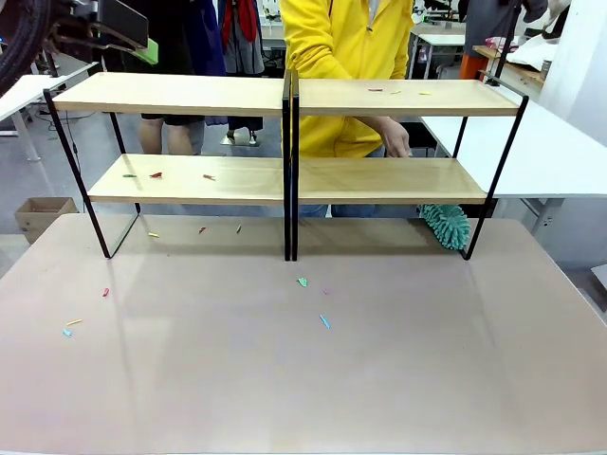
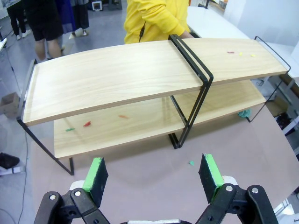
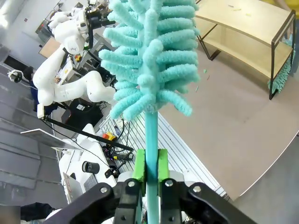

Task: Clean the shelves.
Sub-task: Clean another randomly selected level of the Shelf with the Duster.

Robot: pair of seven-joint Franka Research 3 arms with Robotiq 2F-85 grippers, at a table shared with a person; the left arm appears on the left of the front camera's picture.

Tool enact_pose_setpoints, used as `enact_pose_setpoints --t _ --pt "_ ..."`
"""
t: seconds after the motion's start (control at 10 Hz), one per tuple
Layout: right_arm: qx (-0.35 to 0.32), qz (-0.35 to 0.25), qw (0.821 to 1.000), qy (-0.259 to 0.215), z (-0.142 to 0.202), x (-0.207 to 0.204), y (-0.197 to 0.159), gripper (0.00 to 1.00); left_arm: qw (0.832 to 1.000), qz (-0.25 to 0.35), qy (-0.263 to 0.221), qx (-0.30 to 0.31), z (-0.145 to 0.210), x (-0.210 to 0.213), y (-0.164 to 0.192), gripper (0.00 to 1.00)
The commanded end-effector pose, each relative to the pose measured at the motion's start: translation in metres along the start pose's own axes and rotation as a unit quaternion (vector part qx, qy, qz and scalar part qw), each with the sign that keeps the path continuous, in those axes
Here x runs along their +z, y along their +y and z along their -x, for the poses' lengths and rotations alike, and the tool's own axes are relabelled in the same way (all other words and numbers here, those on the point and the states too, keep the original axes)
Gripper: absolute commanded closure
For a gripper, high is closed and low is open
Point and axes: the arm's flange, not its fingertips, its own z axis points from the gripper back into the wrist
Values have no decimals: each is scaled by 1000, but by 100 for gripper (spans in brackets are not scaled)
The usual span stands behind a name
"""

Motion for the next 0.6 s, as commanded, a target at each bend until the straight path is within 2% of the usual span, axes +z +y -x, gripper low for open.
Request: enact_pose_setpoints --t 0.0,0.2,0.3,0.4,0.5 --pt "48 16 994 95 -22 -35 10 88 1000 -5 -1 2 0 0 0 0" --pt "91 5 977 194 -61 -118 23 88 1000 -5 -1 2 0 0 0 0" --pt "100 17 958 269 -68 -162 34 88 1000 -5 -1 2 0 0 0 0" --pt "110 50 928 351 -69 -208 46 88 1000 -5 -1 2 0 0 0 0" --pt "131 40 901 411 -66 -258 59 88 1000 -5 -1 2 0 0 0 0"
